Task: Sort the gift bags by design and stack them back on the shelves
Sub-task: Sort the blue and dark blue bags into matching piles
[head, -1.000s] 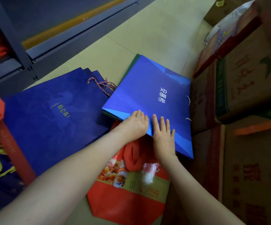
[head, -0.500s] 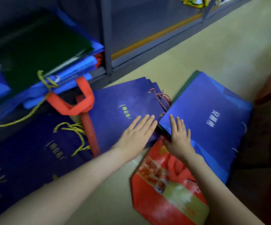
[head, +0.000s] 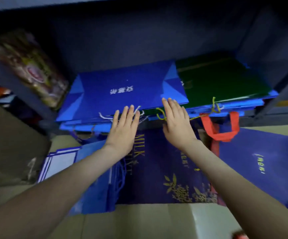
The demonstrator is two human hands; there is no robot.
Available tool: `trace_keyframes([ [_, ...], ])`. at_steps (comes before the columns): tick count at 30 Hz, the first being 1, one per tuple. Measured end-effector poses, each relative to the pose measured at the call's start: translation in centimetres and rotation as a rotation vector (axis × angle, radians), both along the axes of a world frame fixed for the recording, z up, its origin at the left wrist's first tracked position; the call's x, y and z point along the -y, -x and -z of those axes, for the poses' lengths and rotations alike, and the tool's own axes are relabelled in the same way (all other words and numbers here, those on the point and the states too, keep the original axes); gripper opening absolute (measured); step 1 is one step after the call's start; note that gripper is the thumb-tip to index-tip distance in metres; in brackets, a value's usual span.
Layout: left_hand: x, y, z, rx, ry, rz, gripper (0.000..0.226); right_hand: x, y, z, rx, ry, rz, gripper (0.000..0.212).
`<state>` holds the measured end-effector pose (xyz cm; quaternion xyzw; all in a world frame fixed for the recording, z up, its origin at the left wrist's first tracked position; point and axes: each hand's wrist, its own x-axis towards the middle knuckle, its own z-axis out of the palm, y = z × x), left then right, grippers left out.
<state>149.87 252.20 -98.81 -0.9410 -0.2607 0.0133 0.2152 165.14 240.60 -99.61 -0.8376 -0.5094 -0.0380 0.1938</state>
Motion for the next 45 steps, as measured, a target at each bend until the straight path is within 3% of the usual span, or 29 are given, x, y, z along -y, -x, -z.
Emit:
trace_keyframes([
  [6, -5.4, 1.8, 1.4, -0.064, 0.204, -0.148, 0.062, -3.7, 0.3, 1.1, -0.037, 0.135, 0.021, 0.061],
  [13, -10.1, -3.6, 4.6, -0.021, 0.407, -0.141, 0.078, -4.1, -2.9, 2.8, -0.078, 0.212, 0.181, 0.074],
  [20, -8.7, -4.1, 7.5, -0.081, 0.197, -0.091, 0.089, -2.9, -3.9, 3.6, -0.045, 0.35, 0.134, 0.073],
  [23, -8.6, -3.7, 7.4, -0.046, 0.178, -0.062, 0.087, -3.3, -4.0, 3.0, -0.099, 0.296, 0.165, 0.066],
  [27, -9.5, -2.6, 6.2, 0.022, 0.141, 0.081, 0.089, -3.6, -4.2, 2.5, 0.097, 0.273, 0.191, 0.064],
  [31, -9.1, -1.1, 4.5, 0.133, 0.054, 0.256, 0.074, -6.0, -3.0, 1.6, 0.17, 0.301, -0.071, 0.07],
  [34, -8.9, -0.2, 4.6, 0.133, 0.083, 0.298, 0.068, -8.0, -1.5, 1.0, 0.183, 0.458, -0.256, 0.067],
  [37, -8.5, 1.5, 5.4, 0.047, 0.102, 0.231, 0.086, -8.0, -1.3, 1.4, 0.169, 0.603, -0.194, 0.062],
  [42, -8.8, 5.1, 4.0, 0.063, 0.196, 0.057, 0.076, -6.7, -1.5, 0.7, 0.205, 0.565, -0.128, 0.065],
  [45, -8.6, 5.4, 2.7, 0.23, 0.221, 0.17, 0.066, -5.3, -1.1, -0.5, 0.241, 0.472, -0.087, 0.068],
])
